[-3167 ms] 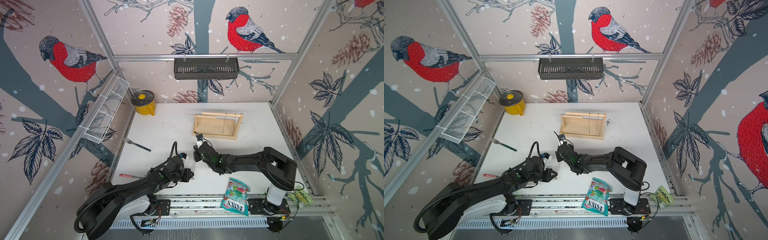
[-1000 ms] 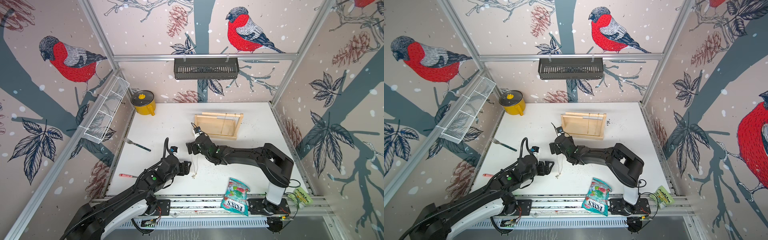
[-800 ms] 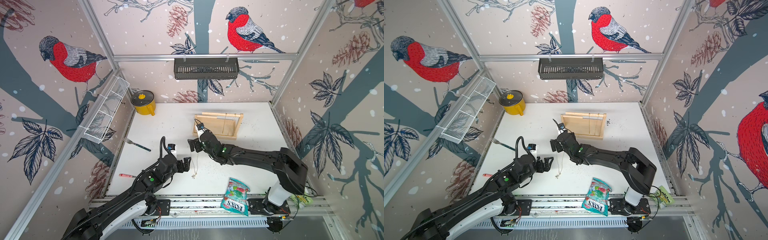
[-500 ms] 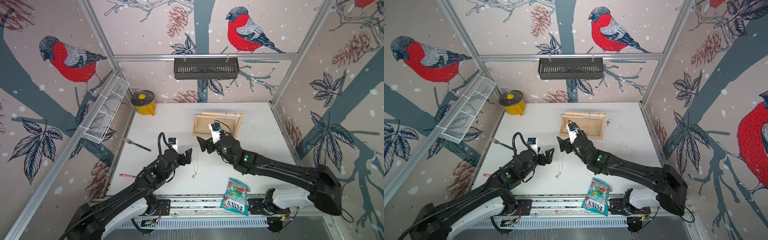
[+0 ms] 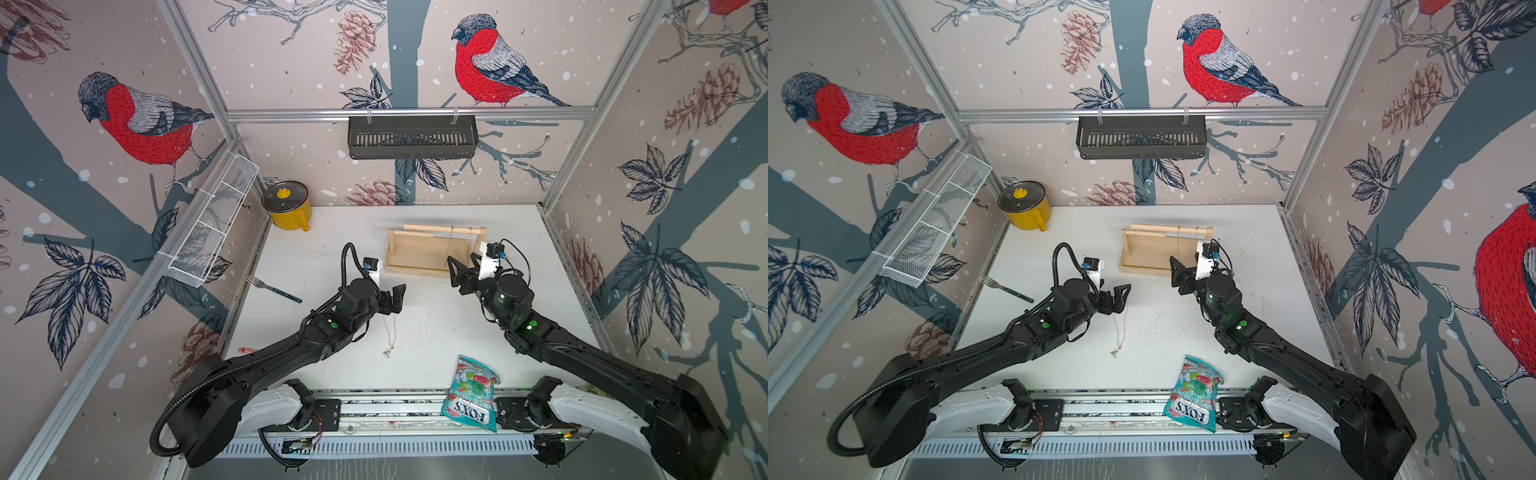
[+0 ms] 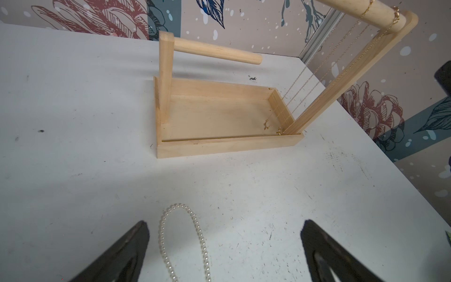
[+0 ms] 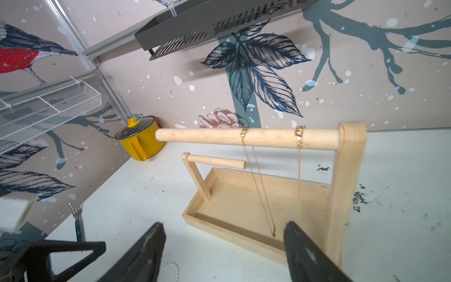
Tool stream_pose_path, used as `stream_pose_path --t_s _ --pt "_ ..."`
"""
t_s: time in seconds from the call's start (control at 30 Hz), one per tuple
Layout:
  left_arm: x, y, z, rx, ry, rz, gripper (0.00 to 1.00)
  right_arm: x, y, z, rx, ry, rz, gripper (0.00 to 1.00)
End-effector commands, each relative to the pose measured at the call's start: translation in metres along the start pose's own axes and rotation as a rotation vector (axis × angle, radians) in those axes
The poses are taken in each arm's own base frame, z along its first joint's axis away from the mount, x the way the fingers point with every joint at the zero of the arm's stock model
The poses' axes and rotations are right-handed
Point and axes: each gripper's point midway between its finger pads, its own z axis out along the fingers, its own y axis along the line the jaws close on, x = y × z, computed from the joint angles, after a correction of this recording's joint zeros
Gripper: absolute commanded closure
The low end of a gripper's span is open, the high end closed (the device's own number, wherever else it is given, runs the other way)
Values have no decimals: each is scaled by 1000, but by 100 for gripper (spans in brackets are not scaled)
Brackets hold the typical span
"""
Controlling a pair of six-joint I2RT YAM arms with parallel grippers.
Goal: Take the necklace off the jewelry display stand
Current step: Take off the necklace from the stand.
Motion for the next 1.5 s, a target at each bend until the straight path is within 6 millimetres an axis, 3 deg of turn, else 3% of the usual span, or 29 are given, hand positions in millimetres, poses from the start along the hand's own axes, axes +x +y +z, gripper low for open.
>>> stream_pose_path --t_s 0.0,0.3,0.87,1.47 --pt "-16 -8 1 35 -63 0 3 -14 6 4 -67 -49 76 31" --pt "-17 -8 3 30 -68 23 3 -13 7 26 -89 -43 85 40" --pt "-11 -9 1 49 -58 40 2 -5 -9 66 9 -29 41 57" --pt "-8 -8 -3 49 -48 52 3 -1 -20 87 60 -28 16 67"
